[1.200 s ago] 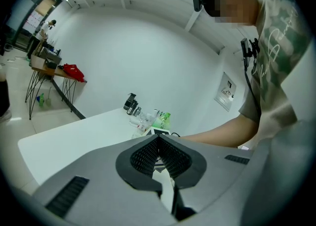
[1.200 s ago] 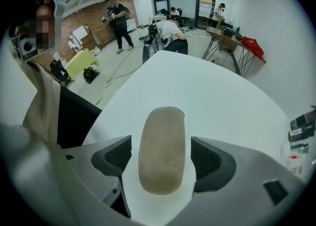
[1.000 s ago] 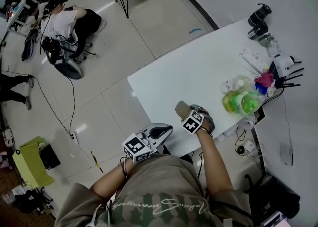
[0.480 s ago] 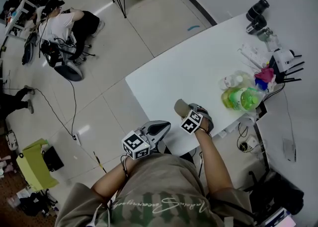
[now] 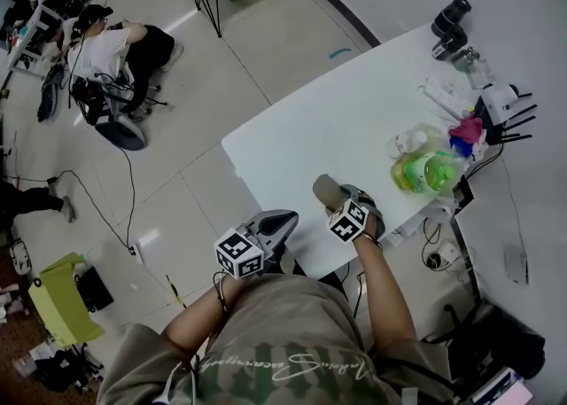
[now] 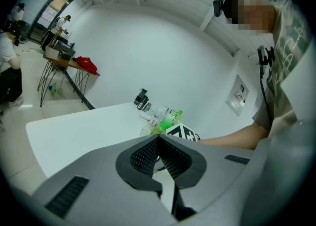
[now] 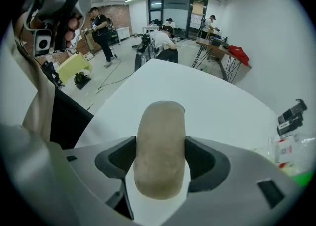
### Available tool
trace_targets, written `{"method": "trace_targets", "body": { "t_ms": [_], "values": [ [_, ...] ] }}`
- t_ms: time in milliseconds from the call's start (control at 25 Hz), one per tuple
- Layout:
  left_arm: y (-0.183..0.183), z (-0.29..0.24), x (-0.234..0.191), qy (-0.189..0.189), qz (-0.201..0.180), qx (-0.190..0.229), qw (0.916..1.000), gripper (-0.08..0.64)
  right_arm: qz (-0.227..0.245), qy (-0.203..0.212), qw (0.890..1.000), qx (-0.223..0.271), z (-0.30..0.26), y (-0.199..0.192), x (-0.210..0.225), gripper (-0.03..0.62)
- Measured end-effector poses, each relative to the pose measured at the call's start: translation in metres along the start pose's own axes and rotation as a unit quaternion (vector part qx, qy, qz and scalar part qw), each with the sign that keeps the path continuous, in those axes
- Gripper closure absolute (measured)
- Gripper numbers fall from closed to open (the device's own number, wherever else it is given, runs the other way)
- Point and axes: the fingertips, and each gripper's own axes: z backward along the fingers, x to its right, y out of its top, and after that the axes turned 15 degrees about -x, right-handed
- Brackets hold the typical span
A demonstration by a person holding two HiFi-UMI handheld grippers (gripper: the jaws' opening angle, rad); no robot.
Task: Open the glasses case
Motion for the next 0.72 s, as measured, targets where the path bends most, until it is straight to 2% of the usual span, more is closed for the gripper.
{"method": "trace_targets", "body": {
  "t_ms": [80,200,360,440,560,640,720],
  "values": [
    [-0.002,0.000,-0.002,0.004,-0.001,-0.002,1.0000,0.554,-0.009,-0.003,1.000,0.016,0.011,0.000,0.001,0.268],
    [-0.004,0.000,-0.007,0.009,-0.002,-0.004,0.9999,0.554,-0.049,0.008,0.996,0.069,0.039,0.007,0.002,0.268],
    [-0.006,0.001,-0.016,0.022,0.003,-0.007,0.9997,0.554,-0.069,0.000,0.987,0.143,0.088,0.017,0.004,0.268],
    [-0.008,0.002,-0.023,0.036,0.006,-0.018,0.9992,0.554,-0.071,-0.007,0.979,0.191,0.116,0.021,0.001,0.268],
    [0.000,0.008,-0.023,0.035,-0.002,-0.012,0.9993,0.554,-0.076,0.002,0.956,0.283,0.163,0.023,-0.010,0.268],
    [0.013,0.013,-0.016,0.026,-0.016,0.001,0.9996,0.554,-0.097,0.019,0.932,0.350,0.197,0.020,-0.016,0.268],
    [0.028,0.020,-0.008,0.017,-0.032,0.015,0.9992,0.554,-0.122,0.034,0.900,0.416,0.230,0.012,-0.019,0.268]
  ]
}}
